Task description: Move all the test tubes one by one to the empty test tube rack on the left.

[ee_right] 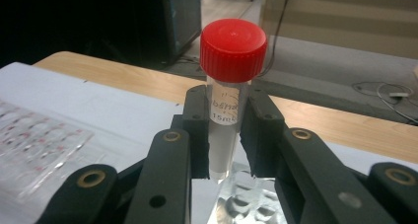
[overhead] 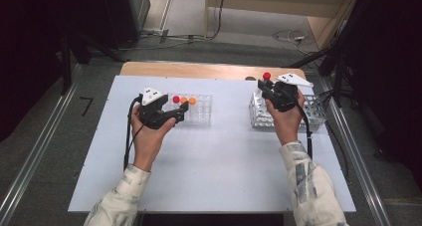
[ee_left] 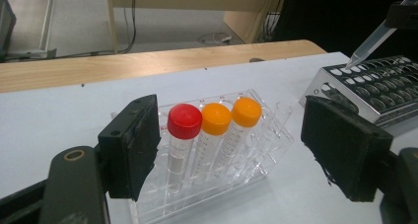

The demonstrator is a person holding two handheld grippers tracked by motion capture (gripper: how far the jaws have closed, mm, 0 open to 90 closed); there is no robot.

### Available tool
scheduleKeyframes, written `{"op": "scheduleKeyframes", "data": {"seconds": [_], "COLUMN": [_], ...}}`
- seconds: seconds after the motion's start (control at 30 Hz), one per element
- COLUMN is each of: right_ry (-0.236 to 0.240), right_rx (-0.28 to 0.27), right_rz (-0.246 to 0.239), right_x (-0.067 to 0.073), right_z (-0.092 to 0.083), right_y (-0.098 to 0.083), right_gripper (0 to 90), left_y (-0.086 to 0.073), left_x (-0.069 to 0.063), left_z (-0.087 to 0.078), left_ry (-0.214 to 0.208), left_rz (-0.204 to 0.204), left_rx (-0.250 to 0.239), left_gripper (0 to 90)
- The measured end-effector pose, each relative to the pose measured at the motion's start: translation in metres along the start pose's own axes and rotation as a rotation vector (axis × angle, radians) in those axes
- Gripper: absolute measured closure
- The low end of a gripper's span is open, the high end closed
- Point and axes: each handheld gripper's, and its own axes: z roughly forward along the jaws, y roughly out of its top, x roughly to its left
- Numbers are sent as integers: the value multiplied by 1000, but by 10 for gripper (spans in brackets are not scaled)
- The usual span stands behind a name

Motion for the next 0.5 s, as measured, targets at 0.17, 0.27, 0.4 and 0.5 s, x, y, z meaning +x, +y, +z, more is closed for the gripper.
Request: {"op": "scheduleKeyframes", "data": {"seconds": [0.17,0.27,0.4,0.5], "right_ry": [52,87,136,175], "right_rx": [6,19,31,33], "right_rz": [-19,-32,-53,-59], "right_x": [15,25,42,53], "right_z": [-5,-6,-7,-8], "right_y": [-8,-14,-21,-26], "right_gripper": [714,714,714,714], "left_y": [-1,-1,-2,-2], "left_x": [-2,-4,-6,-9], "left_z": [0,1,2,2], "left_ry": [-6,-11,-19,-25], "left_rz": [1,1,9,11], "left_rx": [3,6,12,9], "left_gripper": [216,211,209,210]}}
